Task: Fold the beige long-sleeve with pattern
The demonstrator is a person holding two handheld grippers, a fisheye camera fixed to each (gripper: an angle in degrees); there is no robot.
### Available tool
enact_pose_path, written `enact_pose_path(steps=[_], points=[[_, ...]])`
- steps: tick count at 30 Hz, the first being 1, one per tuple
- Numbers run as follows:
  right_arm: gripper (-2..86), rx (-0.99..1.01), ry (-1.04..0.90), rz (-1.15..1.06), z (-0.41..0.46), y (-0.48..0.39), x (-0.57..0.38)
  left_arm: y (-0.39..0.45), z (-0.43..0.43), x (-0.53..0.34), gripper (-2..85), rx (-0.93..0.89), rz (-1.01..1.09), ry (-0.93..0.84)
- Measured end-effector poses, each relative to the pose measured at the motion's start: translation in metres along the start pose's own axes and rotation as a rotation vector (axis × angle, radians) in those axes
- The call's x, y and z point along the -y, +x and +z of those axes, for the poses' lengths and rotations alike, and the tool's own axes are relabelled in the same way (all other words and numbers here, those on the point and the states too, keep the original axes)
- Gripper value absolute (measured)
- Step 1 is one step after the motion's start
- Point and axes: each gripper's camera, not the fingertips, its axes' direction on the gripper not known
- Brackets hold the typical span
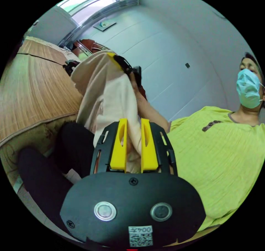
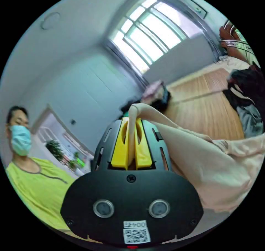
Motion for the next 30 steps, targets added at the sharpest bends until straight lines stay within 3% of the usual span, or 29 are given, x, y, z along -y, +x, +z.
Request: enact_pose_path(steps=[3, 8, 18, 25, 30], points=[[3.0, 0.262, 0.17, -0.188, -0.089, -0.044, 0.051, -0.027, -0.049, 0.002, 6.6, 0.017, -0.024, 0.109], [3.2, 0.362, 0.178, -0.464, -0.137, -0.151, 0.137, -0.057, -0.113, -0.005, 6.6, 0.204, -0.053, 0.219], [3.5, 0.452, 0.089, -0.578, -0.028, -0.297, 0.243, -0.106, -0.203, -0.023, 6.8, 0.415, -0.169, 0.432], [3.5, 0.55, 0.031, -0.601, -0.004, -0.293, 0.215, -0.118, -0.288, -0.047, 6.3, 0.585, -0.175, 0.554], [3.6, 0.409, -0.232, -0.492, -0.002, -0.197, 0.076, -0.148, -0.341, -0.065, 5.8, 0.742, -0.203, 0.553]])
